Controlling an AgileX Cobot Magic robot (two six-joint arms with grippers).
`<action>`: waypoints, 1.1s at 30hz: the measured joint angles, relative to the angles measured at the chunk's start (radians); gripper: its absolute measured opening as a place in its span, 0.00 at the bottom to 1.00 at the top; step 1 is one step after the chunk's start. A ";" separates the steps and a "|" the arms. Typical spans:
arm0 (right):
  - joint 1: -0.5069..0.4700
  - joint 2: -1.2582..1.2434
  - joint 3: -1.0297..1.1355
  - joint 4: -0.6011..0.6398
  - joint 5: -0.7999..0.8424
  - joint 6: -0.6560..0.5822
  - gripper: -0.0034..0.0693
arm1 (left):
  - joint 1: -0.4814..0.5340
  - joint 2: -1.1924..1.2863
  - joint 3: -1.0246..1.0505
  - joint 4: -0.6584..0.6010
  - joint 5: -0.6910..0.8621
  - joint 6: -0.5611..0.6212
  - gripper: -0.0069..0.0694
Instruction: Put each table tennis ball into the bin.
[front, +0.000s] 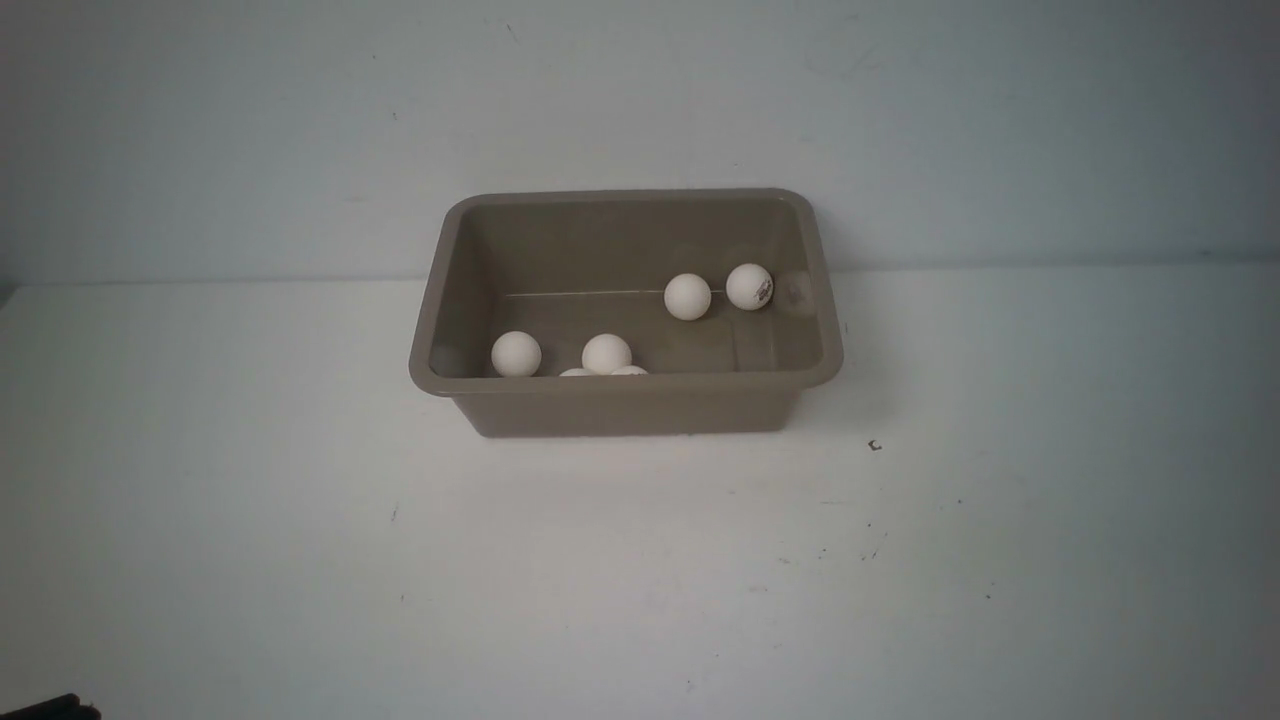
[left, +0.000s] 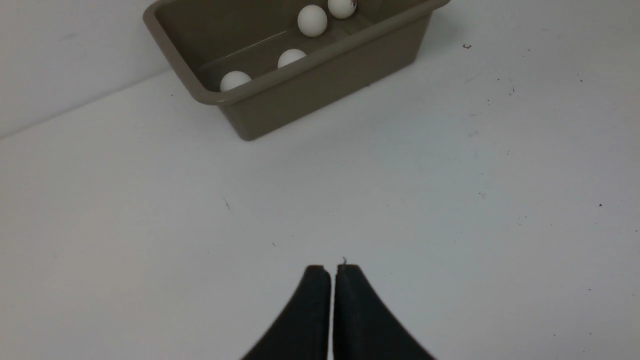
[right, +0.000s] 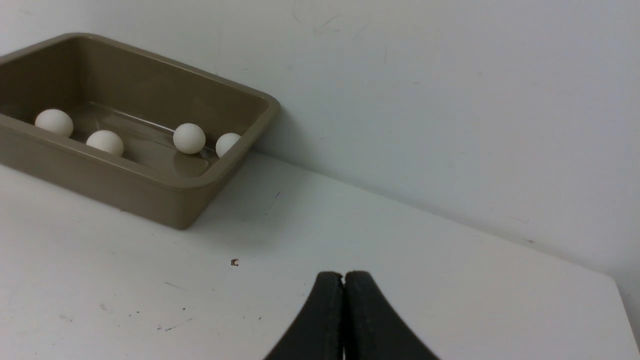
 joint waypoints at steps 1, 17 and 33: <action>0.000 0.000 0.000 0.000 0.002 0.000 0.03 | 0.000 0.000 0.000 0.000 0.002 0.000 0.09; -0.001 0.000 0.000 -0.030 0.017 0.000 0.03 | 0.000 0.000 0.000 -0.002 0.018 -0.001 0.09; -0.346 -0.215 0.050 0.054 0.017 0.029 0.03 | 0.000 0.000 0.000 -0.003 0.020 -0.001 0.09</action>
